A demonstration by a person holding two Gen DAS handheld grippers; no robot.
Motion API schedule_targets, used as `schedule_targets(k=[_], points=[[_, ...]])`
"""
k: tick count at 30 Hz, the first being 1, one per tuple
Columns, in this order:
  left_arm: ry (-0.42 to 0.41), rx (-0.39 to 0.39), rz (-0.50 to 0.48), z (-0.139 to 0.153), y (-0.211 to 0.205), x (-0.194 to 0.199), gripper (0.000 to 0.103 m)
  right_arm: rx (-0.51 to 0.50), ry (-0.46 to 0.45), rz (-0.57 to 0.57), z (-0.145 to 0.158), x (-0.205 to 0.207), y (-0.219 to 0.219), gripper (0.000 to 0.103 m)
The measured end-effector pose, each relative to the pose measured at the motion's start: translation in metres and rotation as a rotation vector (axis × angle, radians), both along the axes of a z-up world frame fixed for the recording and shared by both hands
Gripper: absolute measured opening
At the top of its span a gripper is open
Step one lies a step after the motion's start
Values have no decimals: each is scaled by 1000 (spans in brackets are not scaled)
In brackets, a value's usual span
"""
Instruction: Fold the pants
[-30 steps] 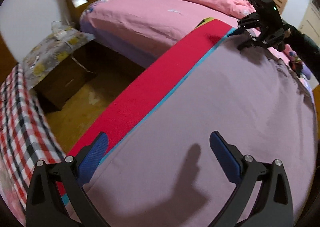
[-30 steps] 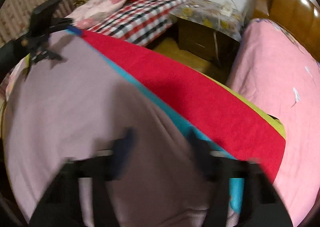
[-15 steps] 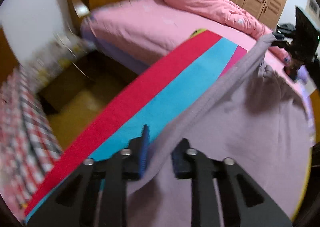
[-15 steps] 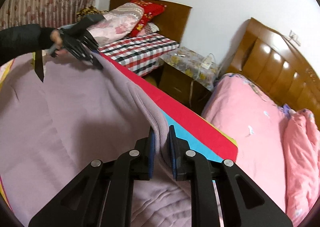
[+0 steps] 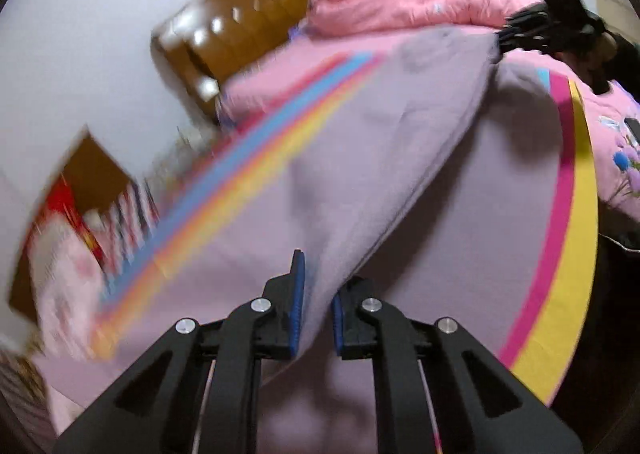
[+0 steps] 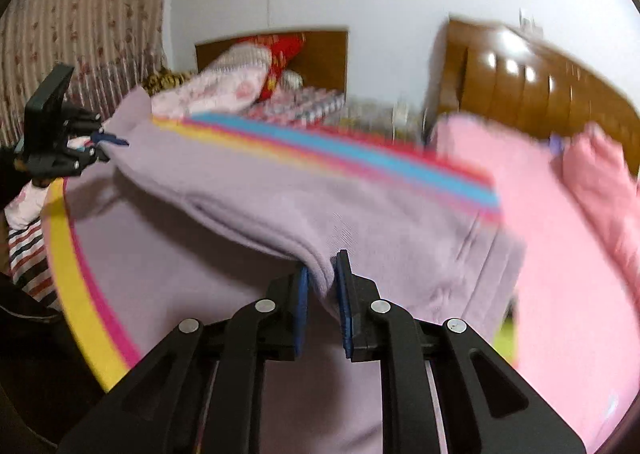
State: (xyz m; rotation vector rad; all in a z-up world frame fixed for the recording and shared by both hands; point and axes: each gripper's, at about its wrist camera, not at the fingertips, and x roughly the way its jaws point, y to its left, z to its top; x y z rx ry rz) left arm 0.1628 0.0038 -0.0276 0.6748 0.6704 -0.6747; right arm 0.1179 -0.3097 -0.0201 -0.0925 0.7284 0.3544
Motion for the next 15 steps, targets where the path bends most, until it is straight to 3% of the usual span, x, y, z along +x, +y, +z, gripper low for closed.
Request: schedule_targets(k=[4,5,6,7,8,11,15], points=[[152,-109,120,-39,7,7,22,-8,83,-56,-24,-9,6,28],[165,-154,159,-39,11,10,39,11,81,-74,-21,-14,4,37],[170,-202,201,-35,17,10,53,56,76,-107,-15,-20,-3,58],[163,-241,233,-30,23,7,84,92,63,-133,-11,-28,-8,83],[145,-288,271,-24,30,4,99,149,43,-174,-5,-38,-15,89],[169,-464,333,-13,57,-11,101,279,11,-252,2,-61,-25,85],[347,-674,450,-23,86,-9,101,503,88,-417,-13,-55,-44,64]])
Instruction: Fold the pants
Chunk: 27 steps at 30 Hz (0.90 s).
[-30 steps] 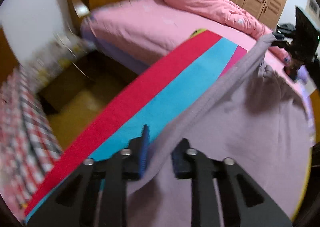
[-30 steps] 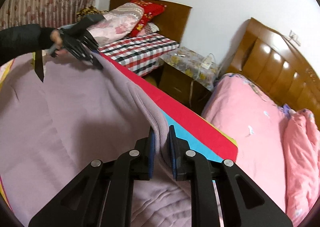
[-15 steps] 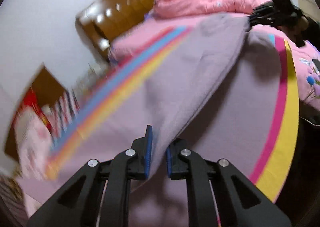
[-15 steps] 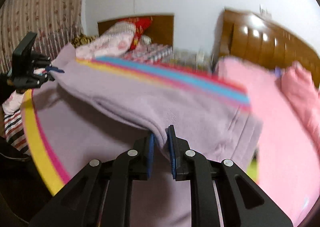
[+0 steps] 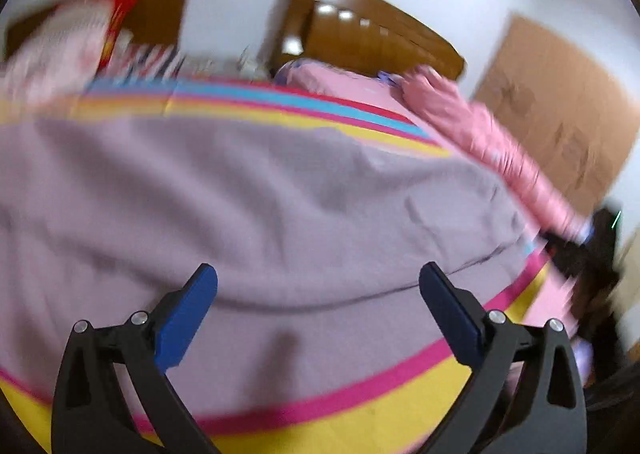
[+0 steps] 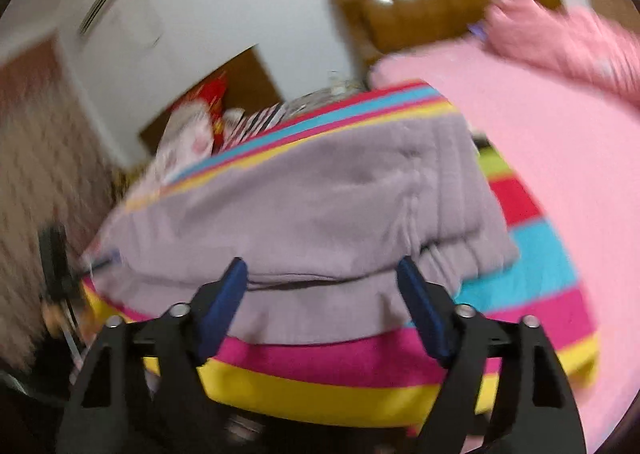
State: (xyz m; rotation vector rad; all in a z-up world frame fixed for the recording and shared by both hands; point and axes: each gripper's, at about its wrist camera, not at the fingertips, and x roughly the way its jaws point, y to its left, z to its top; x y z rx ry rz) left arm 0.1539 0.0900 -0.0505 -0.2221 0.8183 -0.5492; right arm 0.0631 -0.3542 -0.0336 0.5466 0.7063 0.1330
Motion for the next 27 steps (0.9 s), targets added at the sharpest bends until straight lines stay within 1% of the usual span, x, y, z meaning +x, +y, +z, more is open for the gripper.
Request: schedule_targets(k=[1,2,3,4,5,7,8,10,12,14,15,16,17,18,19,21,25,27], points=[[49,-61,35,-5,8,2,101,29,15,-26,-5,-4,0,61],[88,-128,64,-10,16,5,101,48,29,-48,-7,0,0,61],[106,-173,81,-12,21,8,101,63,40,-65,-9,9,-3,61],[111,-200,95,-16,30,3,101,66,54,-74,-10,10,-1,61],[118,-223,112,-19,32,4,101,68,88,-83,-11,19,-1,61],[125,-228,120,-21,35,0,101,99,203,-101,-22,29,-9,61],[122,-219,123,-21,36,0,101,117,235,-108,-25,34,-10,60],[108,-196,126,-17,35,2,101,102,239,-114,-23,42,-8,59],[110,-178,128,-18,34,4,101,117,202,-127,-23,49,-7,59],[134,-180,140,-22,35,10,101,117,205,-137,-27,53,-6,59],[151,-192,148,-25,36,12,101,114,201,-144,-28,57,-6,57],[162,-201,155,-27,42,12,101,114,201,-154,-29,55,-4,49],[167,-227,163,-29,47,12,101,110,207,-169,-31,53,-6,43],[170,-255,177,-29,52,12,101,113,208,-183,-36,50,-10,30],[173,-271,193,-29,56,11,101,136,200,-186,-39,38,-15,24],[180,-289,225,-29,64,11,99,185,184,-184,-45,31,-21,20],[207,-320,285,-29,74,15,95,175,180,-183,-44,27,-21,20],[235,-312,313,-29,74,21,94,173,179,-179,-44,21,-21,20]])
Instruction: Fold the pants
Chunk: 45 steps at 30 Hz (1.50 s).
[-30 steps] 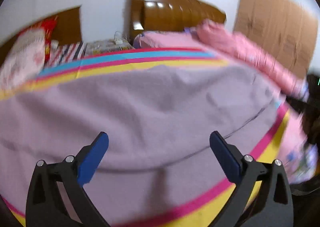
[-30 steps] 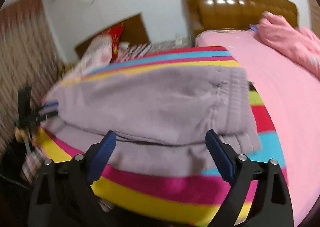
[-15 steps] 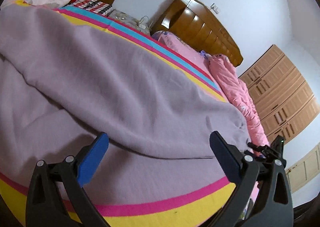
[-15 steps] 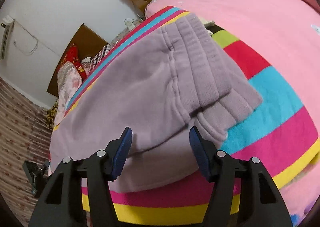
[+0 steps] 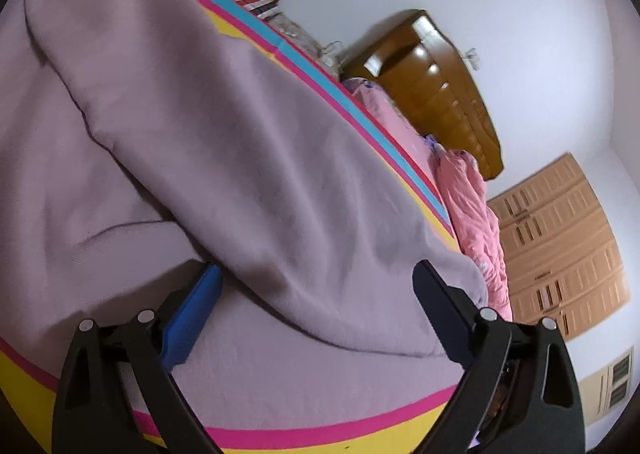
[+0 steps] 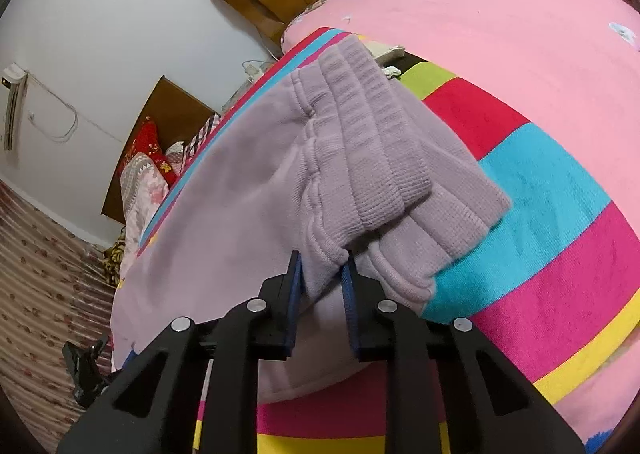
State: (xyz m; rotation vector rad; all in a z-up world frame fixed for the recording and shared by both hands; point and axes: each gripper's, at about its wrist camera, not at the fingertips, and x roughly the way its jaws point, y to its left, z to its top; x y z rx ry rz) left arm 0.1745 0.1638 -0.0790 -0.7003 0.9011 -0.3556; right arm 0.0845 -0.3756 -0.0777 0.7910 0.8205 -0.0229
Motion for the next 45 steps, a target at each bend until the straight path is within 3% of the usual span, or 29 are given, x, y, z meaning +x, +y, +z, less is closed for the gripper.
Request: schedule_targets(k=[8,9,10,11,13,16,22,24,26,30,33,38,42,45], points=[[103,-68,90,-2,12,20,92,1,-18,4,-3,-8,-1,20],[120,-101,94,-4,14,24,83,5,-19,5,-4,-8,-2,20],[150,-126,87,-10,13,27,38,8,-20,5,-3,-8,-1,20],[194,-155,91,-17,14,30,6,9,-21,6,-3,-9,-1,20],[218,-190,130,-27,17,28,6,2,-22,8,-2,-10,0,20],[159,-174,139,-21,16,20,5,-39,-14,11,3,-9,5,19],[-123,-15,42,66,5,-3,5,-110,-112,58,52,-4,5,14],[-164,19,18,86,8,-20,5,-158,-125,78,64,-10,7,14],[-135,36,8,81,10,-31,5,-143,-106,82,58,-18,4,14],[20,64,10,24,8,-44,5,-86,12,42,12,-31,-4,13],[77,63,30,-7,0,-40,5,-48,-2,17,8,-33,-8,12],[33,67,4,14,3,-41,5,-74,-53,22,30,-38,-6,12],[47,81,-6,11,-3,-46,6,-26,1,-10,3,-41,-15,11],[87,70,-1,-4,3,-48,6,-25,-9,-15,3,-42,-15,10]])
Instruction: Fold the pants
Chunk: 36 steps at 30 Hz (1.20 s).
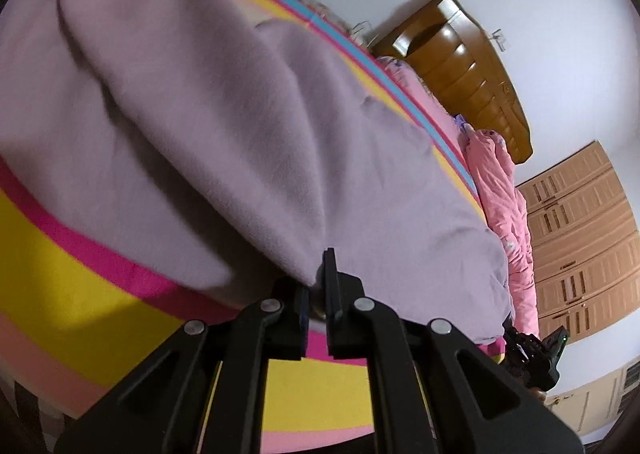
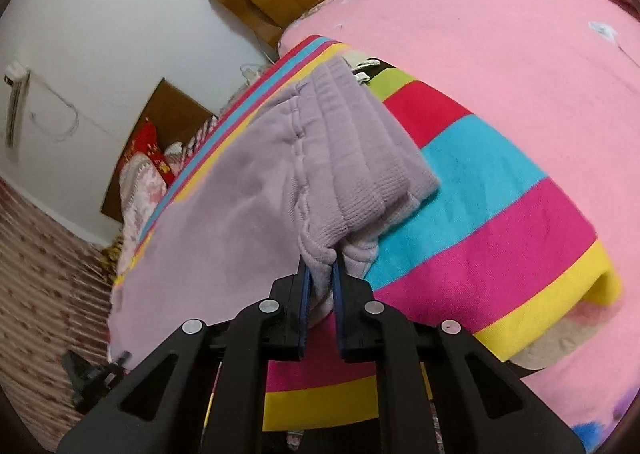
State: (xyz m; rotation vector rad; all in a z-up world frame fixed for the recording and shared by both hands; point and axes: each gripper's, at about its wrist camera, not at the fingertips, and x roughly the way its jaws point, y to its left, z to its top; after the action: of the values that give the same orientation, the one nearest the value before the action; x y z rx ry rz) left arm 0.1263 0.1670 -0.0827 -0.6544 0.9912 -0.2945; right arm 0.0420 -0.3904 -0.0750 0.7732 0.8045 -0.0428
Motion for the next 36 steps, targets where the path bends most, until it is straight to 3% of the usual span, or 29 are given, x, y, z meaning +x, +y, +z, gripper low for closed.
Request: schedule_targets(k=[2,5,8,10,11,12,13,14,15,17,19,21,23,24,27,29,31,36], points=[[-12,-21,5,4,3,-1,6,-5,-4,8,5,-2,1,10],[-42,6,-3,13,-1,-4,6,4,1,10,4,-2,0,11],[-1,3,4,-3,-2,0,8,21,1,10,-6,1,-1,11],[-1,-29,18,-10,2,0,10,39,-7,11,-4,0,-1,19],[-2,-36,14,-10,2,0,15,50,-12,18,-2,-1,0,23],[-9,-50,5,-8,1,0,20,64,-21,28,0,-2,1,36],[-21,-68,-2,-6,0,0,39,78,-34,37,2,-3,3,51],[-41,-91,-7,-3,-1,-2,56,79,-36,40,3,-4,5,55],[-53,-97,-9,-1,-2,-3,60,78,-30,64,4,-3,11,55],[-65,-68,-24,2,-12,-3,59,69,-27,104,4,-1,24,53],[-63,-60,-34,1,-17,-2,57,39,-25,113,4,1,32,42],[-61,-51,-13,-1,-17,-2,48,22,-20,95,4,3,32,32],[-48,-58,0,-3,-14,-2,23,39,-15,78,2,3,27,24],[-41,-64,5,-4,-12,-2,19,43,-16,79,2,4,25,22],[-49,-88,1,-4,-11,-6,19,40,-16,81,3,1,26,22],[-56,-128,-6,-6,-9,-8,41,74,-12,77,2,-2,25,23],[-63,-141,-16,-7,-12,-10,44,94,-8,88,1,-8,28,23],[-56,-57,-56,-9,-25,-8,18,90,-13,96,-2,-8,31,22]])
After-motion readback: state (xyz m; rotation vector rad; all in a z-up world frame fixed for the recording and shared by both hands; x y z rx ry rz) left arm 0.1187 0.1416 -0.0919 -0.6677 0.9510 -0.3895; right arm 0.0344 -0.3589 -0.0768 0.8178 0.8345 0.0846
